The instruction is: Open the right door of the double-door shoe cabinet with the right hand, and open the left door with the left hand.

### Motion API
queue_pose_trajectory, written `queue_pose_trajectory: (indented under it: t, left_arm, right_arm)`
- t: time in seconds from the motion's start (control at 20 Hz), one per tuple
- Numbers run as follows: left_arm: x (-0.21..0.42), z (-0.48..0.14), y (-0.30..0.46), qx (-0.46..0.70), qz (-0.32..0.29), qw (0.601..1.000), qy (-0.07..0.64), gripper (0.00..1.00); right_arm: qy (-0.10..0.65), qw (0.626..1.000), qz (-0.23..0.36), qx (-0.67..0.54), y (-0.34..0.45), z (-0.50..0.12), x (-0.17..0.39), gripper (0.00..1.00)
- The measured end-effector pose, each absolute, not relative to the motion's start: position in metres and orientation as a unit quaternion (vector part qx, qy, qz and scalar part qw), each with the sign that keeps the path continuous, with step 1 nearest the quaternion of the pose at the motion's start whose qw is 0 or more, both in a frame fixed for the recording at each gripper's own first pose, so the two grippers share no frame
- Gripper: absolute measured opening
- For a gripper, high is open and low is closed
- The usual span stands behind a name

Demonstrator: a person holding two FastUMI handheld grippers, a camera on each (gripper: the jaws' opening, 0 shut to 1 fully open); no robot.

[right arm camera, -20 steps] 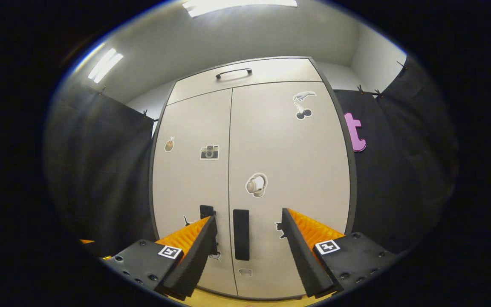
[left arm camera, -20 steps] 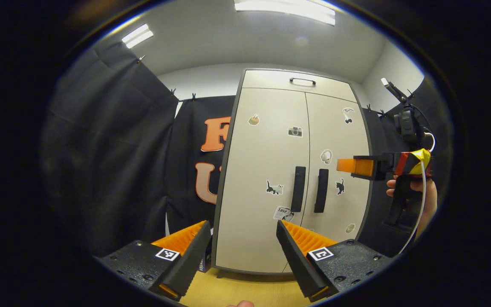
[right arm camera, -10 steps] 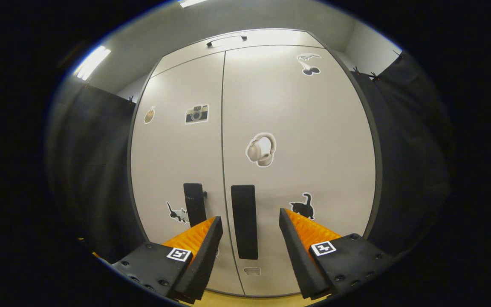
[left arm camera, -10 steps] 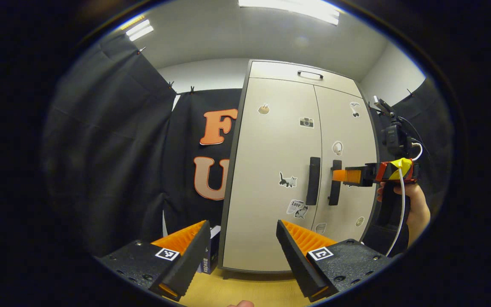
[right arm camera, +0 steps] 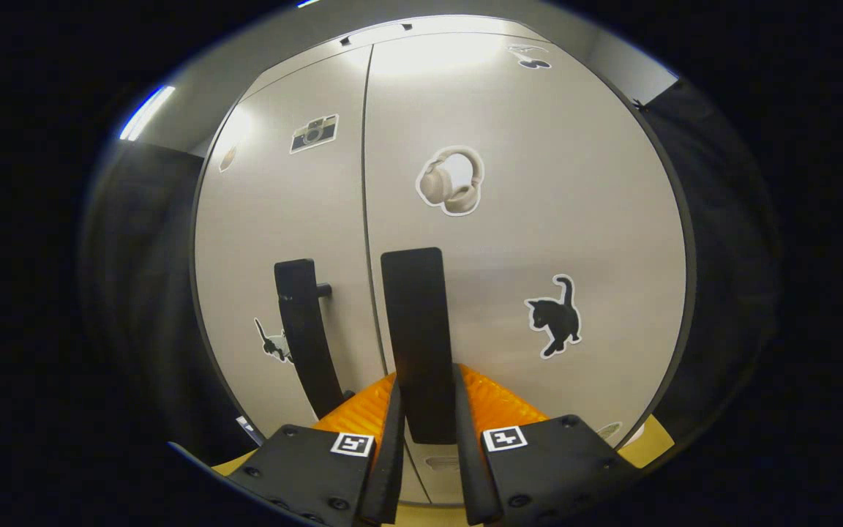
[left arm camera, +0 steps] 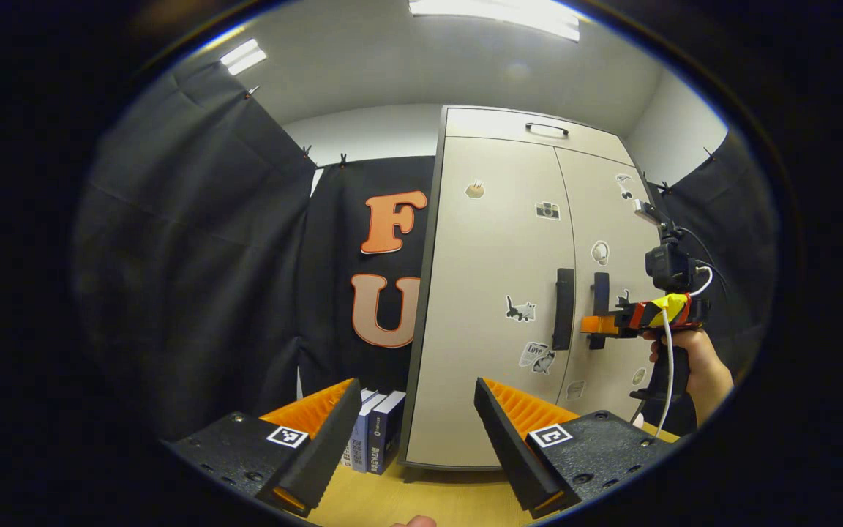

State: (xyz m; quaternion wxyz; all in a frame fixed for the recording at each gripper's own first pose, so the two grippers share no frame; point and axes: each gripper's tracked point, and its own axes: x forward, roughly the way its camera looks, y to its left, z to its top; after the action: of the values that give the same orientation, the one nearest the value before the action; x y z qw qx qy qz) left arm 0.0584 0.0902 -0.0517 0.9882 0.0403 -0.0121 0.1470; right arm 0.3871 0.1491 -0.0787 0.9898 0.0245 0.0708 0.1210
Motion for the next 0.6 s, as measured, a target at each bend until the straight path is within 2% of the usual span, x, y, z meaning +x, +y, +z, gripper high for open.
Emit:
queue_pose_trajectory:
  t: [0.05,0.1,0.15,0.2,0.45,0.6]
  left_arm:
    - [0.058,-0.053,0.092,0.038,0.148,0.988,-0.011,0.92]
    - [0.058,-0.054,0.093,0.036,0.149,0.988,-0.011,0.94]
    - [0.057,-0.056,0.094,0.034,0.15,0.988,-0.008,0.92]
    - [0.058,-0.057,0.093,0.031,0.148,0.988,-0.007,0.92]
    - [0.048,-0.055,0.09,0.024,0.149,0.988,-0.006,0.97]
    - [0.038,-0.056,0.089,0.033,0.161,0.986,0.0,0.94]
  right_arm:
    - [0.062,0.99,0.123,0.01,0.15,-0.081,0.386,0.37]
    - [0.056,0.991,0.124,0.002,0.149,-0.081,0.383,0.33]
    - [0.043,0.991,0.124,0.002,0.148,-0.08,0.381,0.33]
    - [0.031,0.991,0.128,0.001,0.149,-0.077,0.388,0.26]
    - [0.064,0.984,0.163,0.015,0.146,-0.076,0.37,0.27]
    - [0.07,0.981,0.181,0.017,0.138,-0.074,0.346,0.27]
